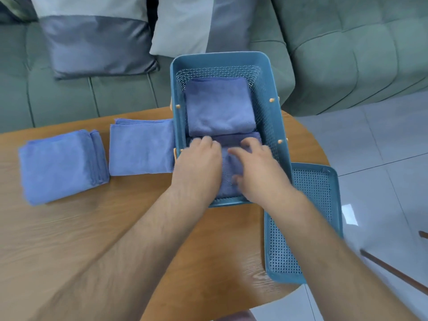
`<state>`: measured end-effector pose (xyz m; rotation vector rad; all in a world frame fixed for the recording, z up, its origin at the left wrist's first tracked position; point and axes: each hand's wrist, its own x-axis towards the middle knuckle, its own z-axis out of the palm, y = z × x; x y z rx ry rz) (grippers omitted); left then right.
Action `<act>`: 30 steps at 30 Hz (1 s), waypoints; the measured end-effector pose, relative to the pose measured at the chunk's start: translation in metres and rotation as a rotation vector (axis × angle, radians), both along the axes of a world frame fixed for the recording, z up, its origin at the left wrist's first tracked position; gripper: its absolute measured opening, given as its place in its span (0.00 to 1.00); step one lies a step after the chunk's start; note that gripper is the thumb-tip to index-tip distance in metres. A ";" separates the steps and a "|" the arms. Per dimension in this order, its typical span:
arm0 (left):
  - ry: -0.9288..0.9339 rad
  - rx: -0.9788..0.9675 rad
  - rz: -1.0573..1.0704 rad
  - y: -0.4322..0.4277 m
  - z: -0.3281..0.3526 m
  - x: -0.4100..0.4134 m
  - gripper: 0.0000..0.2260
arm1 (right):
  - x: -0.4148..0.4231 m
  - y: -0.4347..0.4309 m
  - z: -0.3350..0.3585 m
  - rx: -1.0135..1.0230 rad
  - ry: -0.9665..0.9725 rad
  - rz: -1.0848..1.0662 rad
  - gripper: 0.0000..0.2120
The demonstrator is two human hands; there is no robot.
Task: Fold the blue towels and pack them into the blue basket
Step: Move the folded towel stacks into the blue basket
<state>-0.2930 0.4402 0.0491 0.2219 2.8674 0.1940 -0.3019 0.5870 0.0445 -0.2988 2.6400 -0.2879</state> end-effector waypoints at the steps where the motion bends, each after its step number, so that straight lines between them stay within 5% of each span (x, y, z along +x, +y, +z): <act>1: 0.087 0.085 0.026 -0.006 0.006 0.004 0.11 | 0.006 -0.004 0.009 -0.055 0.079 -0.035 0.27; 5: 0.253 0.346 0.170 -0.044 0.012 0.023 0.11 | 0.029 -0.041 0.047 -0.341 0.308 -0.125 0.19; 11: 0.247 0.344 0.400 -0.134 -0.006 0.054 0.14 | 0.050 -0.142 0.057 -0.471 0.254 0.036 0.15; 25: -0.027 0.152 0.865 -0.321 -0.084 0.111 0.23 | 0.050 -0.342 -0.055 -0.203 -0.008 0.203 0.21; 30: -0.142 0.309 0.962 -0.338 -0.095 0.110 0.26 | 0.055 -0.367 -0.079 -0.112 -0.037 0.079 0.22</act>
